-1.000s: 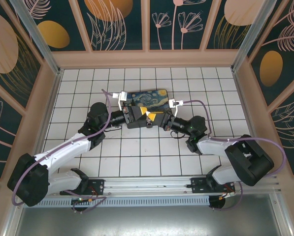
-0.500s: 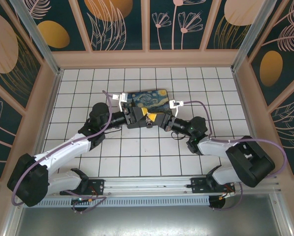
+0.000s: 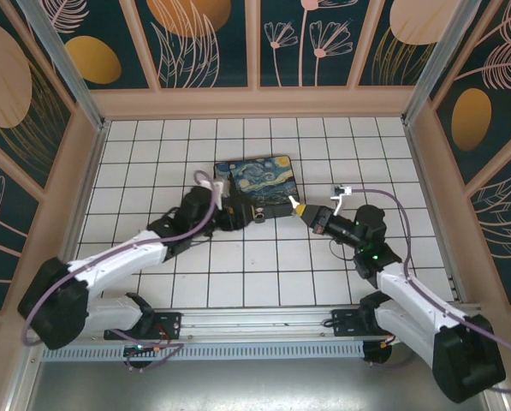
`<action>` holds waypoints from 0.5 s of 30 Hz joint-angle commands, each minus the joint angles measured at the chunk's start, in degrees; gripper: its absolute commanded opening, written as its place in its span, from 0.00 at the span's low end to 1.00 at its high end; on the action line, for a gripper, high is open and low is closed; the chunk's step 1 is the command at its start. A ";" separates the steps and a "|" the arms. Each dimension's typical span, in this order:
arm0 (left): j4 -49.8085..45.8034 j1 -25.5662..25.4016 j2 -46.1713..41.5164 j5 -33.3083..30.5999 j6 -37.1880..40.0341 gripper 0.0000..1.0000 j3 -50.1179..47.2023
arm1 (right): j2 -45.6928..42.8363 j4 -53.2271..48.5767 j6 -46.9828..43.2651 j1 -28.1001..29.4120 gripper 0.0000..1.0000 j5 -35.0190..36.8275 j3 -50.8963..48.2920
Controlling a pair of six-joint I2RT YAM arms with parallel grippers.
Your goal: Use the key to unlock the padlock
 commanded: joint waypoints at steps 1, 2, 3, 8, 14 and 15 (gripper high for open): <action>-2.64 -5.83 6.10 -13.23 -2.49 0.77 3.11 | -0.72 -9.41 -3.39 -3.44 0.00 -0.57 0.14; -2.10 -6.91 8.26 -15.00 -3.11 0.77 4.02 | 0.30 -9.76 -3.60 -4.33 0.00 -1.24 0.61; -2.02 -7.66 9.98 -16.55 -4.26 0.76 4.54 | 1.22 -10.19 -3.84 -4.88 0.00 -1.45 1.18; -2.09 -10.70 18.03 -22.47 -5.90 0.76 8.63 | 4.18 -10.79 -6.22 -6.09 0.00 -2.49 3.93; -1.64 -11.82 27.76 -24.96 -7.52 0.75 14.23 | 6.89 -9.92 -7.75 -7.39 0.00 -4.36 6.02; -2.23 -11.87 28.76 -26.11 -8.29 0.74 14.96 | 7.06 -9.76 -7.75 -7.43 0.00 -4.66 6.12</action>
